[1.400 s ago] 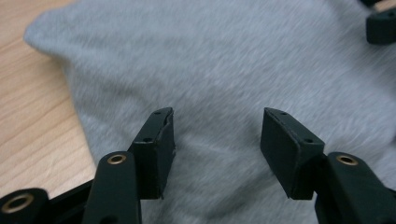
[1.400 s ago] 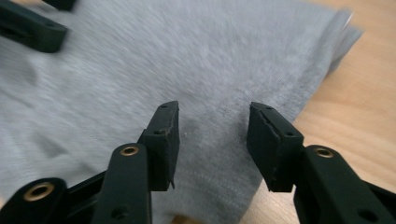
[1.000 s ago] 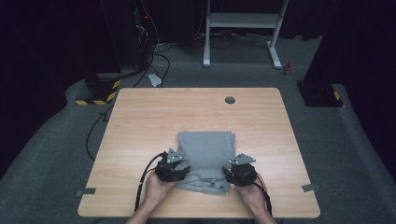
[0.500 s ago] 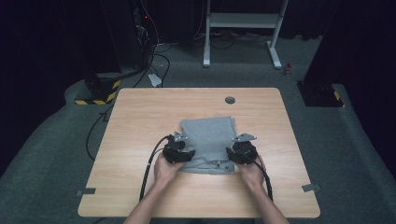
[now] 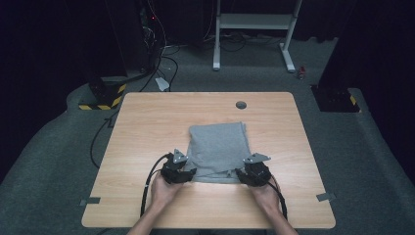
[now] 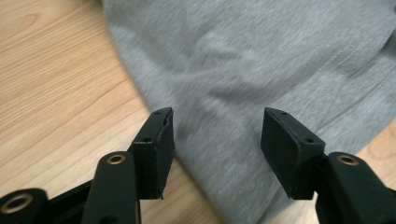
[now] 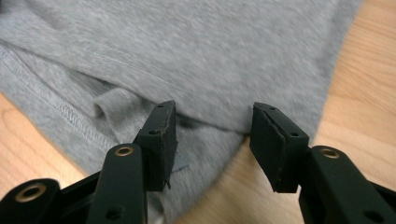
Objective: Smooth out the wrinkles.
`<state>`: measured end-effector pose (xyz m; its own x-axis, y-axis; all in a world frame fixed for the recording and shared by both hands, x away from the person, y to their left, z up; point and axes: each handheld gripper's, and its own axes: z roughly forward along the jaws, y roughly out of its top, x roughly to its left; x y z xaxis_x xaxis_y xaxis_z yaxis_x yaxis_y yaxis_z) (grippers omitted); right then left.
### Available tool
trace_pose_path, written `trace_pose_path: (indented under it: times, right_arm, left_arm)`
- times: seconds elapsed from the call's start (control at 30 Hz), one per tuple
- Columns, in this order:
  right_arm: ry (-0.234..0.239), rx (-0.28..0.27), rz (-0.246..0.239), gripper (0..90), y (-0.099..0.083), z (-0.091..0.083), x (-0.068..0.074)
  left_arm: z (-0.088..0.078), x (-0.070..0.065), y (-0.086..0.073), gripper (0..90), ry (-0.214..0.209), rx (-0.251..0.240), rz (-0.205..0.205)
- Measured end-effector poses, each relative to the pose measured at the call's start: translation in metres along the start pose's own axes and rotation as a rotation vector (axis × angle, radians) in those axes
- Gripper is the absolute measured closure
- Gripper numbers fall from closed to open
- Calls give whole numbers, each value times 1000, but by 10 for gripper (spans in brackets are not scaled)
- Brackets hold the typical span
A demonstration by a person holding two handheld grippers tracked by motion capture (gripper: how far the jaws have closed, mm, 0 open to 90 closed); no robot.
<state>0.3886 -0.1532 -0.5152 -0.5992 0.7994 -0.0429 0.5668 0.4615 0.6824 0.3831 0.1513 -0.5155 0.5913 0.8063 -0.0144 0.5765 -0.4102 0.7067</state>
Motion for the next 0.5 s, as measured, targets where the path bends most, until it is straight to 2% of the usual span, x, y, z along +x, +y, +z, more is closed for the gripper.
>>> trace_pose_path:
  times: [0.1,0.23,0.43,0.5]
  right_arm:
    - [-1,1,4,496,-3,-3,-5]
    - [-5,-8,13,486,-6,-4,-11]
    - [-13,-8,25,481,-5,-2,-18]
    - [-15,-8,27,479,-6,-3,-19]
  left_arm:
    - [-3,5,-5,457,0,-7,-11]
    - [-5,10,-10,459,-10,-20,-47]
    - [-5,12,-10,451,-3,-24,-41]
    - [-6,14,-12,444,-10,-30,-60]
